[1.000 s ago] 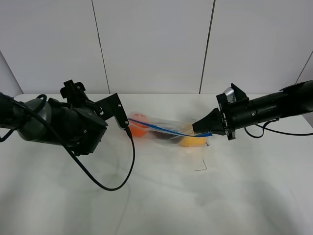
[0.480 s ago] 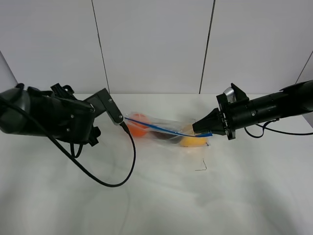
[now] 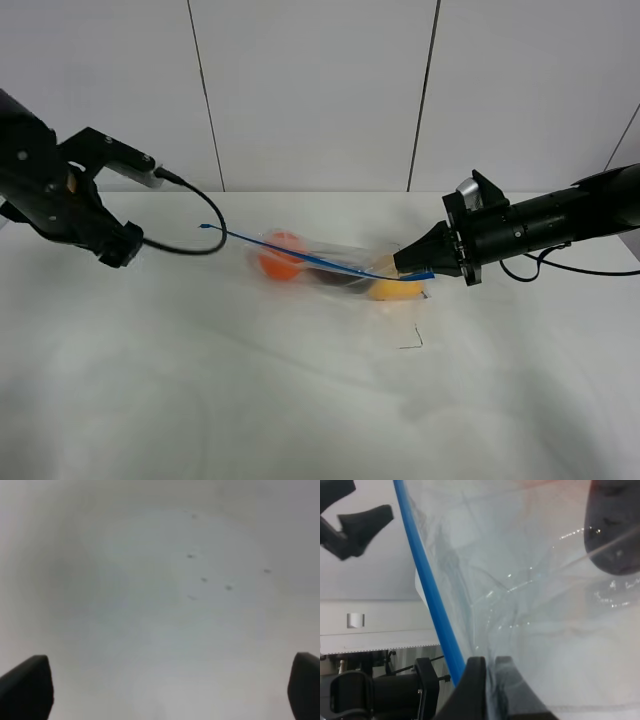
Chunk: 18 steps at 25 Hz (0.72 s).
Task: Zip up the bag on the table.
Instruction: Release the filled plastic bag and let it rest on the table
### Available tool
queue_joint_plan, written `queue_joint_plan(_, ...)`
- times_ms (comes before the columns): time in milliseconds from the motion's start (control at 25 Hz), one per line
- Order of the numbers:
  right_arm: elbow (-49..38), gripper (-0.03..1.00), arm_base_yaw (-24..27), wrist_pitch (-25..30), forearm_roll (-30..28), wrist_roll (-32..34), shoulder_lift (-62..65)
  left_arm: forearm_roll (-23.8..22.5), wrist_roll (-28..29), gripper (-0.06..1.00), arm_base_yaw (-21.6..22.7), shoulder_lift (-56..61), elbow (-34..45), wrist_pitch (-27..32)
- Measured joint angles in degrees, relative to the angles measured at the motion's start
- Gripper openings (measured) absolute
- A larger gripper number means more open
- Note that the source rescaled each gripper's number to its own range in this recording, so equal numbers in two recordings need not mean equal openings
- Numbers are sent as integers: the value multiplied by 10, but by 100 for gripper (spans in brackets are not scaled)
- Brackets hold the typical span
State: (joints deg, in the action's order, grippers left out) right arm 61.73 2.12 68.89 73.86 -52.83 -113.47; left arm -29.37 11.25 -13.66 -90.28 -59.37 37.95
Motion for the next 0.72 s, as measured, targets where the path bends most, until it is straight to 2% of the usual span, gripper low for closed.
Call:
queue_joint_plan(120,0,0,0,0,-3,0,0,114,-72,97,57,0,-39,34)
queue_joint_plan(200,0,0,0,0,-6,0,0,143,-87,97,95,0,-53,59)
queue_joint_plan(280,0,0,0,0,-9,-1,0,155,-91,97,130,1,-56,82)
queue_joint_plan(440,0,0,0,0,-11,-5,0,159,-91,97,173,1,-56,133)
queue_joint_plan(720,0,0,0,0,-14,-11,0,166,-95,97,186,1,-56,189)
